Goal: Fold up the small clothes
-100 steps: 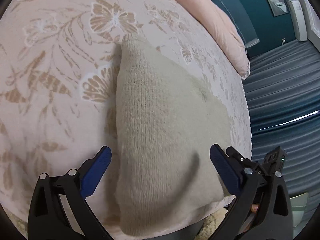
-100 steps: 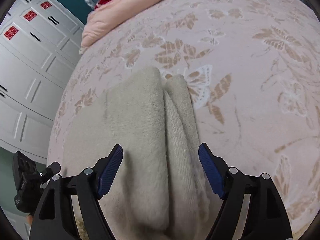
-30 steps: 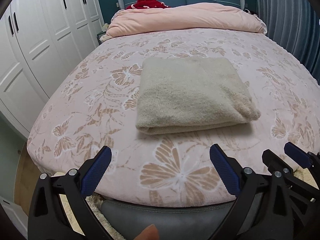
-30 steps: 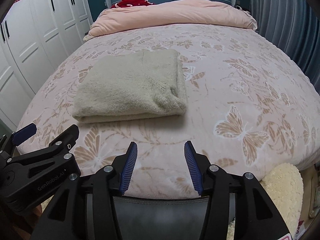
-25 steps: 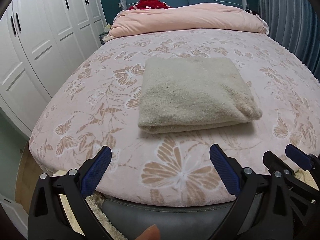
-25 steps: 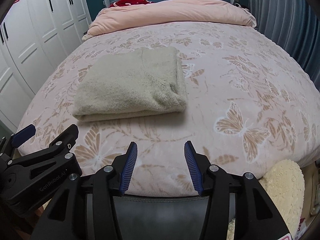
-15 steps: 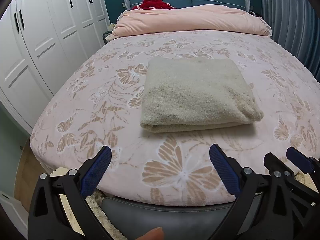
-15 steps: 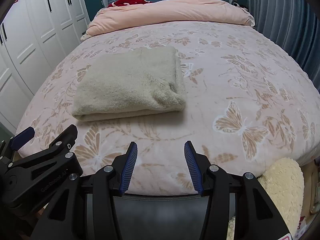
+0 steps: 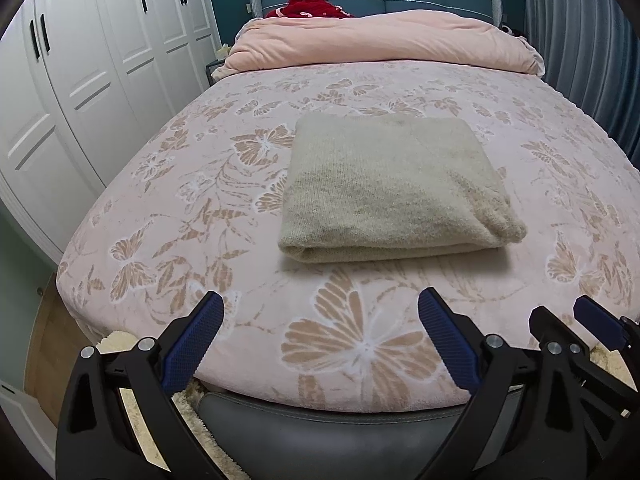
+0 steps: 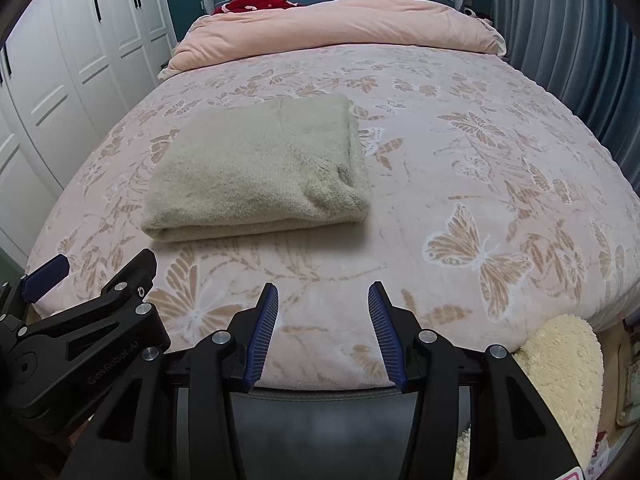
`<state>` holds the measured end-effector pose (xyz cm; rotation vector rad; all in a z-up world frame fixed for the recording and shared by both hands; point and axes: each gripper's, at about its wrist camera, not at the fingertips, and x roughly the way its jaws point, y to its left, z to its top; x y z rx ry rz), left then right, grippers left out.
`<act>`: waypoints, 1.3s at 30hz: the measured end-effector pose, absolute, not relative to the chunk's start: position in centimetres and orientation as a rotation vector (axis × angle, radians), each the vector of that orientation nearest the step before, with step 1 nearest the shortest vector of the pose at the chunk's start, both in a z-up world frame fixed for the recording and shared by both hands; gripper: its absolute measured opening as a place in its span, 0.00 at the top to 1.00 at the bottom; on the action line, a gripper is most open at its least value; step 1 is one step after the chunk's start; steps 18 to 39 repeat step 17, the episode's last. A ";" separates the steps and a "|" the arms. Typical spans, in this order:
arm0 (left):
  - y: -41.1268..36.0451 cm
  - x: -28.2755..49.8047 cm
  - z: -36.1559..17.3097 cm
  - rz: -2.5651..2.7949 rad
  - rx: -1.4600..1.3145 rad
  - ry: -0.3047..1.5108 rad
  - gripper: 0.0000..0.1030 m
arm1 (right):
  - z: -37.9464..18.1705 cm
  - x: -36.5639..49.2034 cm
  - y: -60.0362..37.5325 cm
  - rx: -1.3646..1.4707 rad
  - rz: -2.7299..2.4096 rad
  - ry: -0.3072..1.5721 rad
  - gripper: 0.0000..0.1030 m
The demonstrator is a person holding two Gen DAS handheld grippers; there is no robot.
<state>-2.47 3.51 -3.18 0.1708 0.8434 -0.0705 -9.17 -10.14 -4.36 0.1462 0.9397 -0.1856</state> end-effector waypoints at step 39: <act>2.6 -2.9 -3.2 -0.080 0.177 0.850 0.18 | -4.4 -9.2 -9.8 0.143 -0.220 0.947 0.57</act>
